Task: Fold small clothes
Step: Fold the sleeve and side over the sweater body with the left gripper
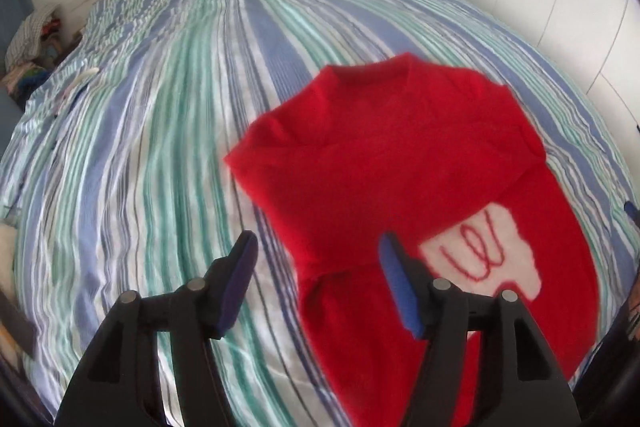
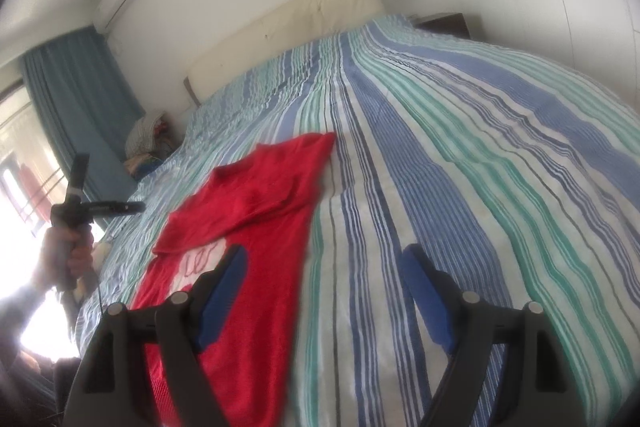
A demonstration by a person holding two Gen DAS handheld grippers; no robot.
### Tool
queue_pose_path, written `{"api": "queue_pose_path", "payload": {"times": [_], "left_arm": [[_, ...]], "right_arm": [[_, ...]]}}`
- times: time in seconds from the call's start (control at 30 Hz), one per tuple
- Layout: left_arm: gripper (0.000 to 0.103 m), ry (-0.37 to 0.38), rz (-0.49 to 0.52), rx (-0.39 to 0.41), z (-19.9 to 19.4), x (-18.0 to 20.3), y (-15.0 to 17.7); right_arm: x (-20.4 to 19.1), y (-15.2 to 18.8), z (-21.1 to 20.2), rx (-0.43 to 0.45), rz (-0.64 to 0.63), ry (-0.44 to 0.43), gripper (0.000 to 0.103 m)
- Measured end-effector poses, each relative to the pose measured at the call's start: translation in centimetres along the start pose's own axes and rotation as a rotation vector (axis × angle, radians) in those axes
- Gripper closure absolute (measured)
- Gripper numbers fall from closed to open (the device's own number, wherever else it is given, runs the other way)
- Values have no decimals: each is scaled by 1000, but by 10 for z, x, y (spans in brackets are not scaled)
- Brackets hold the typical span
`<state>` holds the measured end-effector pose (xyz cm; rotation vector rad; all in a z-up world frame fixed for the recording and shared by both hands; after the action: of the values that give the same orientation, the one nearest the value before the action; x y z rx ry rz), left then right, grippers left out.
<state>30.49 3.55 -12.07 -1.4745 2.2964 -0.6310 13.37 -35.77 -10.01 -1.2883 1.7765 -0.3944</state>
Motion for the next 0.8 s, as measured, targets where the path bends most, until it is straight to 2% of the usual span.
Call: {"api": "queue_pose_path", "payload": {"times": [0.07, 0.13, 0.2, 0.23, 0.3, 0.33, 0.37, 0.43, 0.5, 0.63, 0.73, 0.8], "left_arm": [[37, 13, 26, -28, 11, 2, 29], [37, -10, 60, -42, 26, 6, 44], [39, -45, 92, -24, 39, 11, 43], [43, -65, 90, -3, 45, 12, 38], [60, -101, 44, 48, 55, 7, 26], [90, -136, 5, 71, 58, 0, 22], [96, -155, -41, 85, 61, -8, 22], [98, -184, -101, 151, 55, -16, 29], [99, -218, -100, 178, 51, -15, 42], [98, -207, -144, 150, 54, -19, 52], [93, -212, -136, 106, 54, -17, 58], [89, -190, -134, 86, 48, -14, 63]], "right_arm": [[-1, 2, 3, -8, -7, 5, 24], [-2, 5, 7, -18, -18, 16, 24], [-1, 8, 12, -28, -21, 30, 24], [0, 9, 14, -32, -23, 37, 24], [-1, 11, 17, -30, -35, 54, 24], [-1, 11, 17, -27, -46, 62, 24], [-1, 12, 17, -23, -57, 72, 24], [0, 12, 15, -15, -74, 89, 24], [2, 12, 14, -10, -78, 99, 24], [8, 12, 17, -25, -53, 92, 24], [8, 14, 25, -57, -12, 57, 24], [3, 14, 24, -57, -22, 44, 24]]}}
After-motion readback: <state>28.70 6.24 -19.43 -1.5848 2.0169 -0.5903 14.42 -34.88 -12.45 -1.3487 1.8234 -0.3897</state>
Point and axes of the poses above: each gripper's, at about its wrist camera, not at the fingertips, and z roughly the way its jaws point, x to its right, y to its underside, the point moved 10 cm from there along z, roughly the way its jaws point, and after that the axes turned 2 degrees about z, right-handed, at the moved point
